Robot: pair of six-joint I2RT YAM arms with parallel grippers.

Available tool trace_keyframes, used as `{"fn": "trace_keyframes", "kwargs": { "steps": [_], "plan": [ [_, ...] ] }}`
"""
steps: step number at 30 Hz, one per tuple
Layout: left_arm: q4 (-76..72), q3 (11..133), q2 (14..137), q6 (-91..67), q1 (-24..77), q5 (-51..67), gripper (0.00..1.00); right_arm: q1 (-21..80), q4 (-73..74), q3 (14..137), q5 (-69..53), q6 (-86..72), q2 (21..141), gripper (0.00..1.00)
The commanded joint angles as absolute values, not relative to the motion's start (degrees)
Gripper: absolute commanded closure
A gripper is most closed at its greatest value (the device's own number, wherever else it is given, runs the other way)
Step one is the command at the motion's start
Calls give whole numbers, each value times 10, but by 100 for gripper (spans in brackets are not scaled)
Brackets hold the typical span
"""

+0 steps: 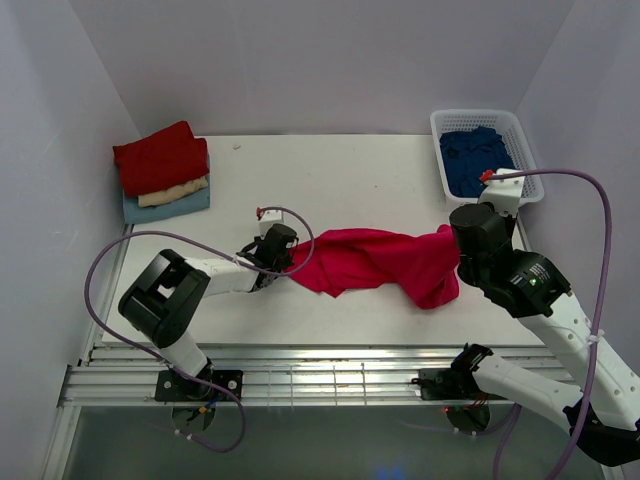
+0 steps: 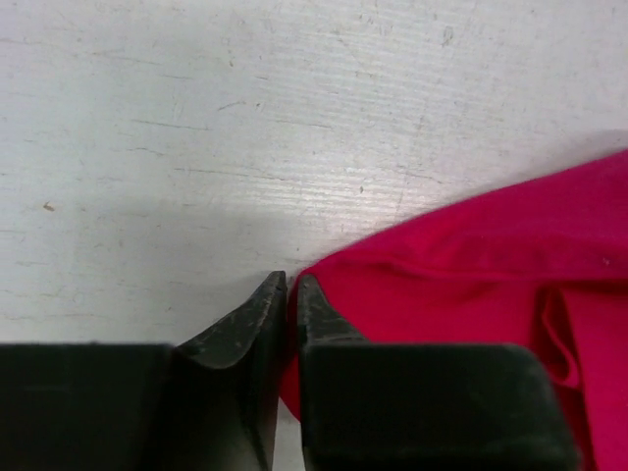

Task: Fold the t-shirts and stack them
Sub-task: Flatten the tshirt out

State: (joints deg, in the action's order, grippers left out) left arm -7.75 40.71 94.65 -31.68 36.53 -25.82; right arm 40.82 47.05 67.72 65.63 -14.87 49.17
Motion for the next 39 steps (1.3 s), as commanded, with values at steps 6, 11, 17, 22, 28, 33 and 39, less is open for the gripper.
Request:
{"fn": "trace_keyframes", "kwargs": {
  "steps": [6, 11, 17, 22, 28, 33, 39],
  "plan": [
    [23, 411, 946, -328, 377, -286, 100, 404, 466, 679, 670, -170, 482, 92],
    [39, 429, 895, -325, 377, -334, 100, 405, 447, 668, 659, -177, 509, 92],
    [113, 536, 827, -285, 377, -413, 100, 386, 334, 680, 636, -121, 585, 92],
    [108, 621, 774, -227, 376, -451, 99, 303, 199, 729, 550, -46, 657, 92],
    [56, 707, 752, -108, 373, -492, 98, 231, 178, 909, 494, 21, 760, 92],
    [5, 781, 724, -19, 371, -483, 97, 210, 176, 1073, 503, 93, 836, 92],
    [8, 817, 704, 26, 370, -439, 97, 204, 180, 1183, 507, 125, 852, 92]
  ]
}}
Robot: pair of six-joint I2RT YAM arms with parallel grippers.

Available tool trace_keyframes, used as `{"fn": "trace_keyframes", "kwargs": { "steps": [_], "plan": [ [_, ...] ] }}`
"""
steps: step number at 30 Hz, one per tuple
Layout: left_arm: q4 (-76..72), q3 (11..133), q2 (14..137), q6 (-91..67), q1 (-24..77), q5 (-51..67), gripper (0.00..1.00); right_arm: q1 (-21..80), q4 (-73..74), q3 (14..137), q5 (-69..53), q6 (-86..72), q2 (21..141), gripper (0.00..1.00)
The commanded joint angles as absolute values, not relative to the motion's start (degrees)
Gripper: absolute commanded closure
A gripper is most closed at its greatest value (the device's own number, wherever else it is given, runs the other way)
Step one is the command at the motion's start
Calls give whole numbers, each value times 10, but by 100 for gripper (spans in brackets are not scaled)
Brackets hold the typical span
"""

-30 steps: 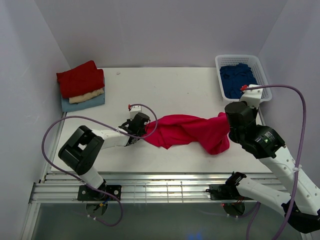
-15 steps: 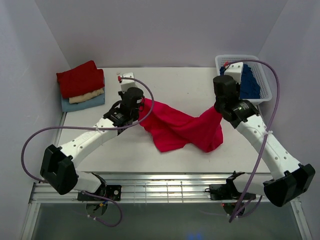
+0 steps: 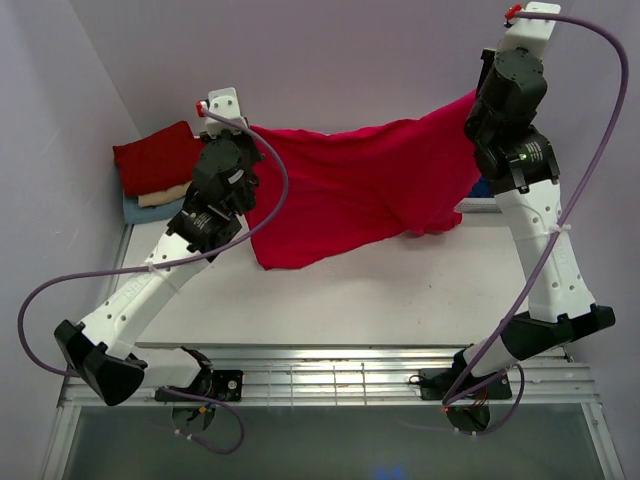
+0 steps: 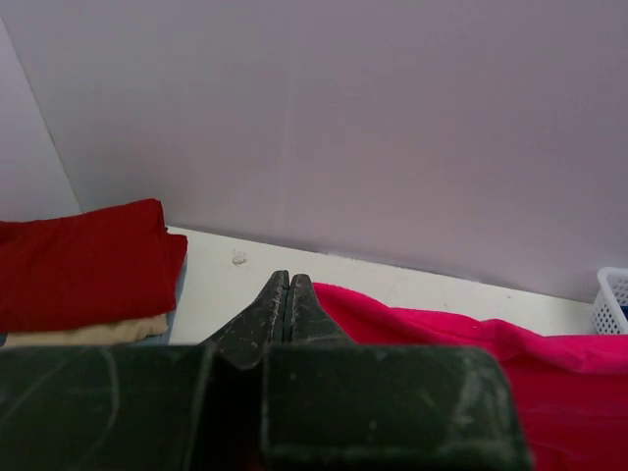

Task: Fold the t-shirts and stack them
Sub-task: Flatten the tshirt out

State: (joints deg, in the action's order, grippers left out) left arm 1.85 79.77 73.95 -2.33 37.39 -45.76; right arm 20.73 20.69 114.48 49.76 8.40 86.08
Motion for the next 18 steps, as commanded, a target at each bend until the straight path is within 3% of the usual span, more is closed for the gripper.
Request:
{"fn": "trace_keyframes", "kwargs": {
  "steps": [1, 10, 18],
  "plan": [
    [21, 808, 676, 13, 371, -418, 97, 204, 193, 1178, 500, 117, 838, 92],
    [206, 852, 561, -87, 373, -210, 100, 207, 259, 1110, 374, 53, 658, 92],
    [340, 982, 511, -103, 372, -129, 100, 207, 313, 1245, 296, 46, 605, 92]
  ]
}}
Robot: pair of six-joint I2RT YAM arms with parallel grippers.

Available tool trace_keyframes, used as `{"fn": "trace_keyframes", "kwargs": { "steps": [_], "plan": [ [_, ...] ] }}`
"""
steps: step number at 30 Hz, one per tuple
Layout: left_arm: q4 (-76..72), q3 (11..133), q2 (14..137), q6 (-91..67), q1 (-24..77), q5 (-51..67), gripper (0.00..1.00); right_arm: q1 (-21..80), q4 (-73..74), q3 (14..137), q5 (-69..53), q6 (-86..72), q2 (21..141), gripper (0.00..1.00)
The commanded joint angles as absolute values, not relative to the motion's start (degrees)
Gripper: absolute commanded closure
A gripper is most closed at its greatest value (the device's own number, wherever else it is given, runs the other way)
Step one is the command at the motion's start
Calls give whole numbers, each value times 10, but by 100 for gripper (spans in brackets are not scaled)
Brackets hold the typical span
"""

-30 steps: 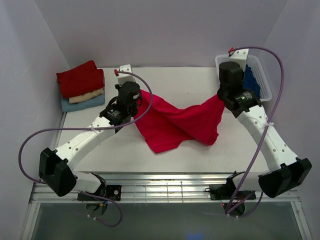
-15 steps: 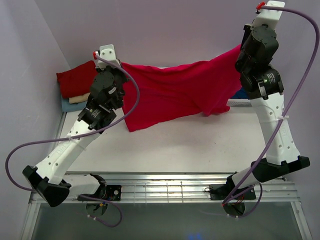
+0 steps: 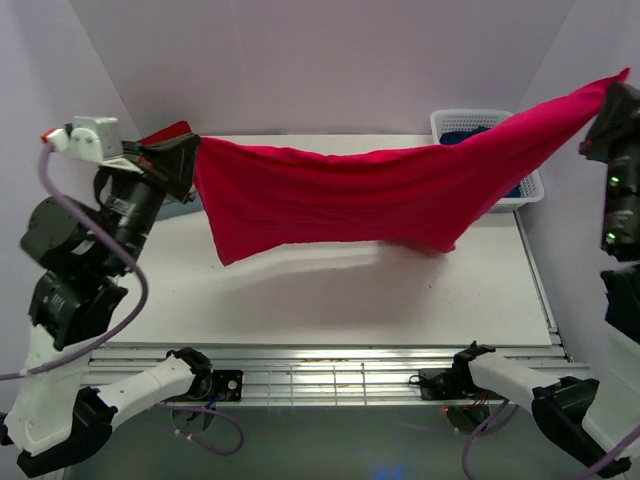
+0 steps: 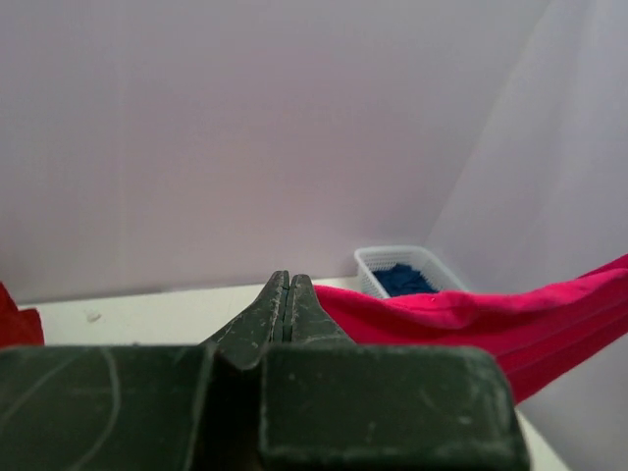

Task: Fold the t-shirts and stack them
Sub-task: Flatten the tshirt out

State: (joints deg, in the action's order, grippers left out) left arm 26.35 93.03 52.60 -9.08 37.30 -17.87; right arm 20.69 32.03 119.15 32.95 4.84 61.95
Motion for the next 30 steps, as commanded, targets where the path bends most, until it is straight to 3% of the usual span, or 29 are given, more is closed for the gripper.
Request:
{"fn": "trace_keyframes", "kwargs": {
  "steps": [1, 5, 12, 30],
  "plan": [
    [355, 1000, 511, -100, 372, -131, 100, 207, 313, 1258, 296, 48, 603, 92],
    [432, 1090, 511, -95, 372, -116, 100, 207, 320, 1296, 284, 45, 588, 92],
    [458, 1128, 502, -113, 372, -60, 100, 207, 299, 1266, 237, 11, 548, 92],
    [433, 1018, 608, -70, 372, -224, 100, 207, 240, 1132, 275, 14, 666, 92]
  ]
}}
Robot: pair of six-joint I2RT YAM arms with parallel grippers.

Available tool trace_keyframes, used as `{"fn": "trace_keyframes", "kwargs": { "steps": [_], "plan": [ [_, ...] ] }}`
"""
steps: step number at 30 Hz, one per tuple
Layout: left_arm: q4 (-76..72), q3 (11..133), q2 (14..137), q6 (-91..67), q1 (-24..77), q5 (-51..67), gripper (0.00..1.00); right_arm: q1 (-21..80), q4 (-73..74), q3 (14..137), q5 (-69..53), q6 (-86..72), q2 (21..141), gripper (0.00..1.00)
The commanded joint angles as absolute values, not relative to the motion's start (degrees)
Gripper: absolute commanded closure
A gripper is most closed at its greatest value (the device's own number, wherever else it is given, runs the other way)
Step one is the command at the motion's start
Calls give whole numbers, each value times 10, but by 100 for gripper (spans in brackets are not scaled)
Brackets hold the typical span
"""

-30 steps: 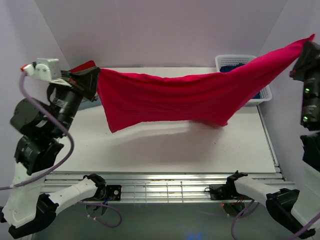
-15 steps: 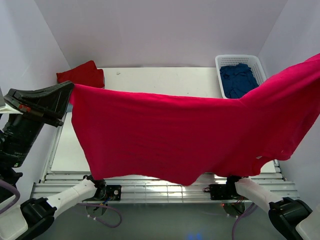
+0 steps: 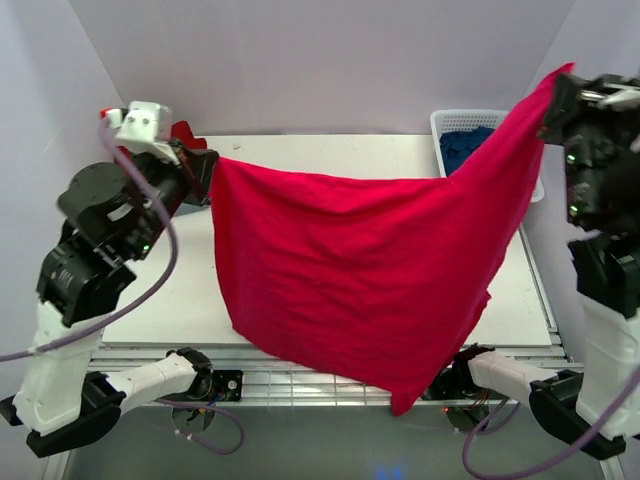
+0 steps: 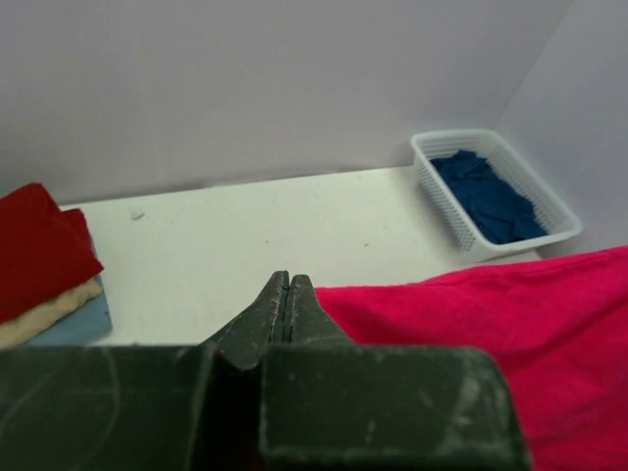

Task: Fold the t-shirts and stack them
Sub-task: Flatten the tshirt out

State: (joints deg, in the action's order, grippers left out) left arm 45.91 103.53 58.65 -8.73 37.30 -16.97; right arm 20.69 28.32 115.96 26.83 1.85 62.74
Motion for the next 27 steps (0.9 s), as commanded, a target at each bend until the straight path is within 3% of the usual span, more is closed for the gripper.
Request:
{"fn": "trace_keyframes", "kwargs": {
  "steps": [1, 8, 11, 14, 16, 21, 27],
  "plan": [
    [419, 1011, 619, -69, 372, -241, 100, 207, 234, 1127, 274, 9, 687, 92],
    [339, 1053, 776, -50, 360, -304, 100, 207, 164, 1157, 273, 4, 800, 92],
    [289, 1141, 844, -33, 321, -279, 100, 207, 84, 1221, 273, 35, 849, 92],
    [292, 1318, 943, -5, 294, -271, 100, 204, 69, 1360, 259, 75, 927, 92],
    [254, 1390, 966, 27, 287, -273, 100, 199, 0, 1336, 251, 73, 922, 92],
    [42, 1218, 853, 62, 275, -290, 100, 195, -119, 1258, 222, 84, 860, 92],
    [-35, 986, 726, 62, 273, -299, 100, 195, -142, 1056, 171, 99, 767, 92]
  ]
}}
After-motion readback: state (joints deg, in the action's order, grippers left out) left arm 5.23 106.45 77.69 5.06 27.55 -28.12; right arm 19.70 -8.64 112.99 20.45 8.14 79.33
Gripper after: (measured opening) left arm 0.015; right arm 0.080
